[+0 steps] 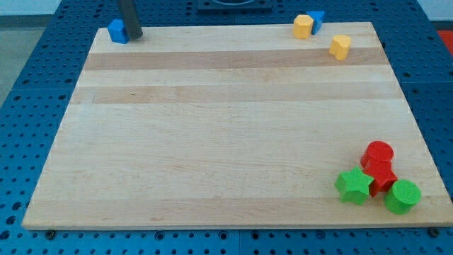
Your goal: Move the yellow hexagon into the yellow heart
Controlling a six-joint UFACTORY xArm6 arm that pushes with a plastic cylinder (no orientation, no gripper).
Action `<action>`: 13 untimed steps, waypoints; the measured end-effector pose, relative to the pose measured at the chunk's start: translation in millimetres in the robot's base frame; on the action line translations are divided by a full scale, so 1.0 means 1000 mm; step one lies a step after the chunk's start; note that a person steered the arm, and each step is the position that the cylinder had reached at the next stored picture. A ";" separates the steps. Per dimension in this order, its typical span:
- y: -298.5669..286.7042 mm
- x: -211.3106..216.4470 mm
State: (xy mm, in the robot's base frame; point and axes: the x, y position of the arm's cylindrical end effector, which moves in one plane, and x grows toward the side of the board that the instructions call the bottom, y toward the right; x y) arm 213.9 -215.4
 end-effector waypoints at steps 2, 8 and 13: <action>-0.001 0.008; 0.463 0.167; 0.533 -0.021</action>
State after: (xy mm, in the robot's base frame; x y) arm 193.4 317.9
